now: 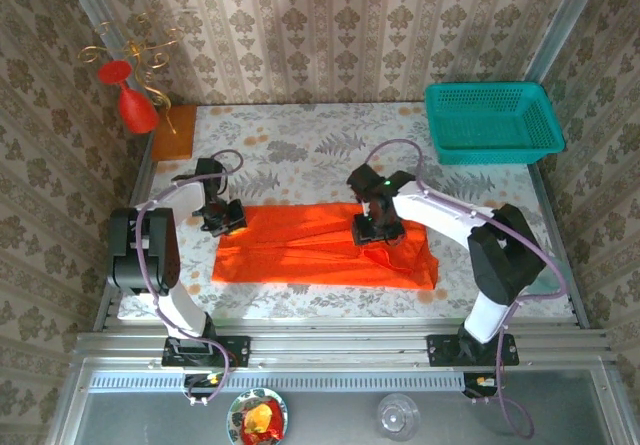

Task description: Fold the inside-out t-shirt

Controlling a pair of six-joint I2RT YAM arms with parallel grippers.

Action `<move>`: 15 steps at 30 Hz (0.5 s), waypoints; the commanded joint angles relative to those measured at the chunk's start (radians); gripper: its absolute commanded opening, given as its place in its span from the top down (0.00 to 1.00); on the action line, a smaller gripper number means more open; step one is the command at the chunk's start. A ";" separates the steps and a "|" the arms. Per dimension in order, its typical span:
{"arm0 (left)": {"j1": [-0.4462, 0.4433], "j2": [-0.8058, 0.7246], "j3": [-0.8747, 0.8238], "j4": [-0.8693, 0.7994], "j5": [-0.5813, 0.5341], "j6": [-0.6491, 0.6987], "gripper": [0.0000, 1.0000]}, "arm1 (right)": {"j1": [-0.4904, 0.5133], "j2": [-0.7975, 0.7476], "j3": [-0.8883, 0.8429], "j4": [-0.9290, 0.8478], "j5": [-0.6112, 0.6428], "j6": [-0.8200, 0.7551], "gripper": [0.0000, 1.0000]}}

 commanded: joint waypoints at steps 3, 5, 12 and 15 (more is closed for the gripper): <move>0.000 -0.003 0.011 0.006 0.003 0.016 0.88 | 0.090 0.105 0.116 -0.177 0.268 -0.043 0.43; 0.000 -0.002 0.001 0.011 0.004 0.014 0.88 | 0.112 0.132 0.127 -0.184 0.261 -0.044 0.43; -0.003 -0.027 -0.034 0.025 0.028 -0.001 0.88 | 0.154 0.125 0.048 -0.085 0.026 0.002 0.56; -0.022 -0.054 -0.019 0.027 0.060 -0.018 0.87 | 0.150 0.079 -0.014 0.000 -0.077 0.039 0.68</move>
